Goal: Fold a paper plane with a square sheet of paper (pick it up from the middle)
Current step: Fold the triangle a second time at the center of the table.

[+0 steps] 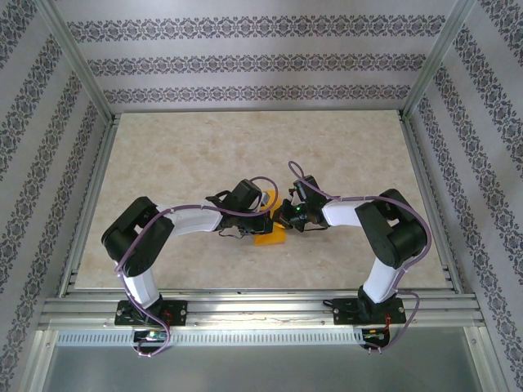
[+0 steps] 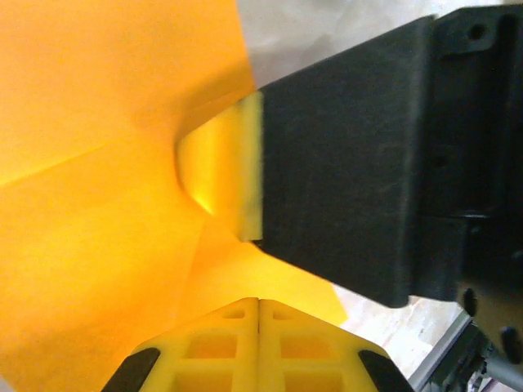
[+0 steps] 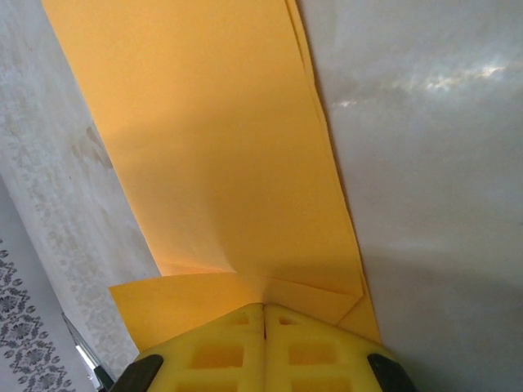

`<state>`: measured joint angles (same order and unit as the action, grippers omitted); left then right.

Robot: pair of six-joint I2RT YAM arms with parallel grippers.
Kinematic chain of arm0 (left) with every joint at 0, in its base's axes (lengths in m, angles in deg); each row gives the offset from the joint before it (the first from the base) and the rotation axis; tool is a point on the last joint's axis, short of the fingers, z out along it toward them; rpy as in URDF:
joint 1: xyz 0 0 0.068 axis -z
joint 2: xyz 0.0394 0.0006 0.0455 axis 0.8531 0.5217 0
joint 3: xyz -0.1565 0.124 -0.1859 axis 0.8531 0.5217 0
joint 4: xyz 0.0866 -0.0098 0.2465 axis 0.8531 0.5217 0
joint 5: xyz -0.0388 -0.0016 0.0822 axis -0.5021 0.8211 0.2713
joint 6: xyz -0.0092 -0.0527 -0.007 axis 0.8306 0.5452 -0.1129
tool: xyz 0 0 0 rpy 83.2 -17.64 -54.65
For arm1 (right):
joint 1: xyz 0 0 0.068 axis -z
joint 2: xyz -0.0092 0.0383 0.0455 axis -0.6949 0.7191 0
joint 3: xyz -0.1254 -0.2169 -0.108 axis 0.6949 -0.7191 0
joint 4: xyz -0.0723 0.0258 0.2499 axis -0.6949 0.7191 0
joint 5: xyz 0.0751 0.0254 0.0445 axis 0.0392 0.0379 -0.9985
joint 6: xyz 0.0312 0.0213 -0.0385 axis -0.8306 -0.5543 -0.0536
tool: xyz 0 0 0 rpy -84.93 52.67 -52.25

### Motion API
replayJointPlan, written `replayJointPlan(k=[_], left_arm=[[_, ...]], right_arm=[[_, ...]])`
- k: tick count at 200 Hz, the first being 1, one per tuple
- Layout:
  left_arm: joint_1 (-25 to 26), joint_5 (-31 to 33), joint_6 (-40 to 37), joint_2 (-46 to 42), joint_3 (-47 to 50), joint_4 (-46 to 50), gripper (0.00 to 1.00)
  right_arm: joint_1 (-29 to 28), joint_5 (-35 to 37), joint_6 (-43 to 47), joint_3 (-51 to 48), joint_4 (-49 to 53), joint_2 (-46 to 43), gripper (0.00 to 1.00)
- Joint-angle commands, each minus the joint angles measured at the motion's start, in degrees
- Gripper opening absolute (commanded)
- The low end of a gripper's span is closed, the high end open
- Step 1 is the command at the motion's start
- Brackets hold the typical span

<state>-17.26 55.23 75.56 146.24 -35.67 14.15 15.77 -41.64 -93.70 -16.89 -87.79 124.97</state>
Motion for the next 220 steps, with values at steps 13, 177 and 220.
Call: replayJointPlan(k=[13, 177, 220], left_arm=[[0.54, 1.31, 0.58, 0.19, 0.43, 1.93, 0.0], [0.65, 2.15, -1.71, 2.08, 0.34, 5.12, 0.0], [0.7, 1.57, -0.92, 1.15, 3.48, 3.23, 0.0]], right_arm=[[0.21, 2.45, 0.29, -1.67, 4.26, -0.2, 0.0], [0.21, 2.61, 0.41, -1.41, 4.78, 0.23, 0.0], [0.22, 3.18, 0.79, -1.5, 5.4, 0.5, 0.0]])
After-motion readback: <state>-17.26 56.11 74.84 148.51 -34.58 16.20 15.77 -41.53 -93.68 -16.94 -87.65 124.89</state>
